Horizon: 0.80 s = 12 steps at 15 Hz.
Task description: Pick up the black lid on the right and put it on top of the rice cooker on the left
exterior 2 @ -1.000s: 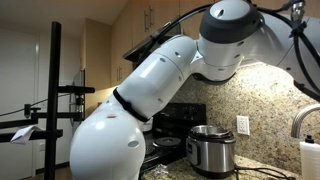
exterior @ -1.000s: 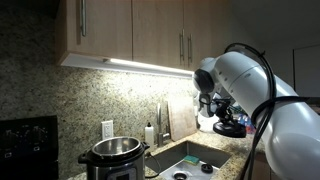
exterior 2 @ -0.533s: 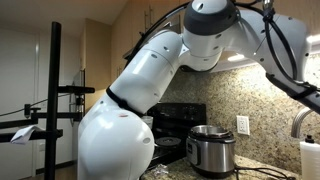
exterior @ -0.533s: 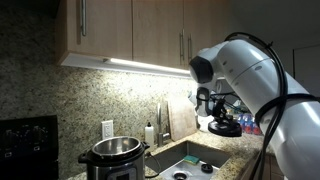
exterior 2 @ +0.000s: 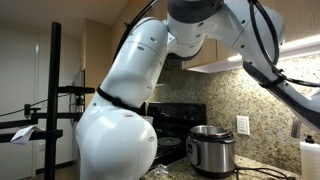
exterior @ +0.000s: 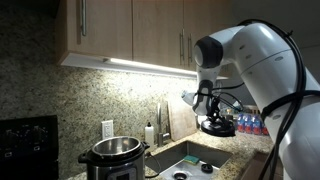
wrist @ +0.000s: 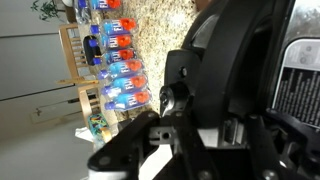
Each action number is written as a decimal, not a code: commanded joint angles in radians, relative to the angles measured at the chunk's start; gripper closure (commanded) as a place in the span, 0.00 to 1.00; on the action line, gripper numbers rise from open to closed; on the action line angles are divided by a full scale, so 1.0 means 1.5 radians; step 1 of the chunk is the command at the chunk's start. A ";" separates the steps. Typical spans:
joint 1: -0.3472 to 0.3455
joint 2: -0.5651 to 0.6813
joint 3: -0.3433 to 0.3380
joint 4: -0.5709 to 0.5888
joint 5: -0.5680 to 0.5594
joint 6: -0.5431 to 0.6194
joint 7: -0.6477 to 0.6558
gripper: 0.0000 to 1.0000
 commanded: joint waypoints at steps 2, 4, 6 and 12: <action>-0.016 -0.114 0.076 -0.053 -0.089 -0.063 0.034 0.96; -0.030 -0.140 0.116 -0.069 -0.103 -0.083 0.039 0.96; -0.047 -0.162 0.155 -0.084 -0.105 -0.102 0.040 0.96; -0.088 -0.214 0.246 -0.128 -0.098 -0.134 0.043 0.96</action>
